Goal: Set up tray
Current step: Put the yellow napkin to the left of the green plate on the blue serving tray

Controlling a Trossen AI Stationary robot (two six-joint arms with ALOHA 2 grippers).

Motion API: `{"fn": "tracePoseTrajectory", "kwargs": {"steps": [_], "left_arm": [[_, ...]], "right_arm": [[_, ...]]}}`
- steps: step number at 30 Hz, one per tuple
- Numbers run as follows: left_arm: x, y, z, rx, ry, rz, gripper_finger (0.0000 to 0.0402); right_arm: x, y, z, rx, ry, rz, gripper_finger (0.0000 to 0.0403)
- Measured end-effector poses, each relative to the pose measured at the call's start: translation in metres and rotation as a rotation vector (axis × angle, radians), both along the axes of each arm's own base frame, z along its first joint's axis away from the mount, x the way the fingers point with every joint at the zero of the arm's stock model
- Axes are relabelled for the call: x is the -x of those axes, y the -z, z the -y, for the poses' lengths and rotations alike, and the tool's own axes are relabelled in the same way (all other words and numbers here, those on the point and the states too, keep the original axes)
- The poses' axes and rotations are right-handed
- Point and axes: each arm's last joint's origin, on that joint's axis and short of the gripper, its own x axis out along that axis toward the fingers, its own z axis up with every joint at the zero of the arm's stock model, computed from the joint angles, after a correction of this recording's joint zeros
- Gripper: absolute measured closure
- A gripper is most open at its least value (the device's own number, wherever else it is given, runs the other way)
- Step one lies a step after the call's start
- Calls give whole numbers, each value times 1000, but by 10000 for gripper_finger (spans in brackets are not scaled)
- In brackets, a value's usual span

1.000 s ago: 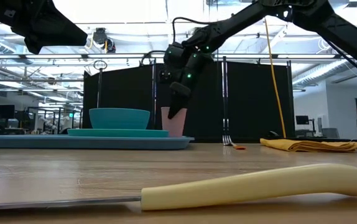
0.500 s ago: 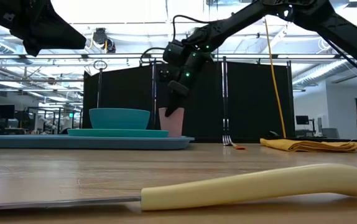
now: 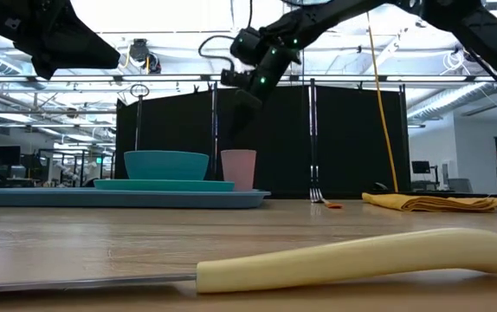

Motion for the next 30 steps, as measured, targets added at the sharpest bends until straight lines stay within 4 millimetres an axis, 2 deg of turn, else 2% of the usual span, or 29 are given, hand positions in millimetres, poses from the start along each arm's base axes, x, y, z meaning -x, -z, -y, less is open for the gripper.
{"fn": "tracePoseTrajectory", "kwargs": {"steps": [10, 18, 25, 30], "left_arm": [[-1, 2, 1, -4, -2, -7, 304], [-5, 9, 4, -6, -12, -29, 304], [-6, 12, 5, 4, -18, -32, 304], [-6, 11, 5, 9, -19, -28, 304]], "right_arm": [[7, -34, -20, 23, -22, 68, 288], [18, -55, -37, 55, 26, 39, 288], [34, -60, -56, -5, 82, -82, 289], [43, -52, -71, -76, 98, -218, 289]]}}
